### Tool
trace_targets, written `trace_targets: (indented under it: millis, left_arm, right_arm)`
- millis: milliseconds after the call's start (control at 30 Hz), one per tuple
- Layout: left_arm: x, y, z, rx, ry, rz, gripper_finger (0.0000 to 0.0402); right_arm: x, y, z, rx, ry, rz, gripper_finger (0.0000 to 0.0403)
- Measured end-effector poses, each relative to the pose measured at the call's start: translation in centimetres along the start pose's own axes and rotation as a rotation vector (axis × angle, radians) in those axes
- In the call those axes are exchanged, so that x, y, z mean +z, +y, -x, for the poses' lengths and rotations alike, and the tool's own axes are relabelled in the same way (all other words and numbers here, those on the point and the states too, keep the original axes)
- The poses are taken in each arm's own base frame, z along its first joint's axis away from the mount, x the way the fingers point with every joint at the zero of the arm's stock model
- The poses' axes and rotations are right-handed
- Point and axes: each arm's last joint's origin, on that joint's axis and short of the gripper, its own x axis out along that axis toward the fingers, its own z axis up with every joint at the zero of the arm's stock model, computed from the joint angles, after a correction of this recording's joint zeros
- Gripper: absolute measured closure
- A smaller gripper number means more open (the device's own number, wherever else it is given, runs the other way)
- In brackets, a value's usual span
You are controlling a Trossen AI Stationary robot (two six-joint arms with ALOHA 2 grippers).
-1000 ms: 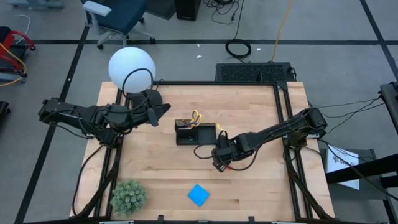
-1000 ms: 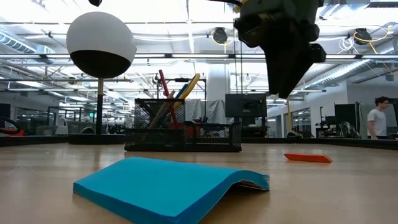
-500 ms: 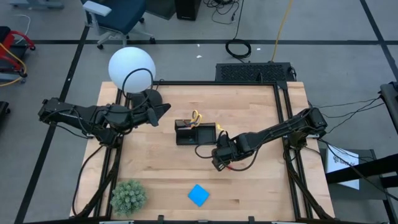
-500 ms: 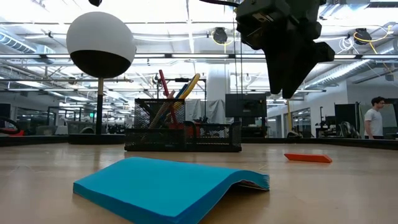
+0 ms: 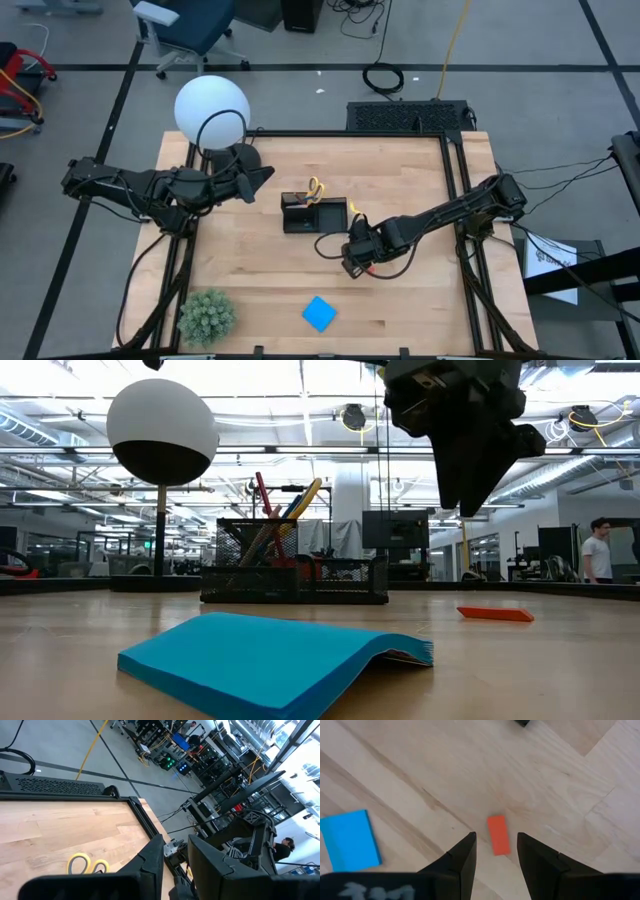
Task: Pick and place office supplies into organizer
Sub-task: Put the orange eraser into the desk organizer
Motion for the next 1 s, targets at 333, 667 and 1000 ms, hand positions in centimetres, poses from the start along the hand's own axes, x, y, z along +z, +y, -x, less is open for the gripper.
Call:
trace_targets:
  millis: [333,667,1000]
  left_arm:
    - [0.0,0.0,0.0,0.000,0.000,0.000,0.0321]
    - [0.0,0.0,0.0,0.000,0.000,0.000,0.0321]
    - [0.0,0.0,0.0,0.000,0.000,0.000,0.0321]
  right_arm:
    - [-0.6,0.5,-2.1,-0.035,0.093,0.053,0.0273]
    - [-1.1,0.5,-2.3,-0.071,0.086,0.113,0.0273]
    - [-1.3,0.9,-2.3,-0.039,0.073,0.108,0.0273]
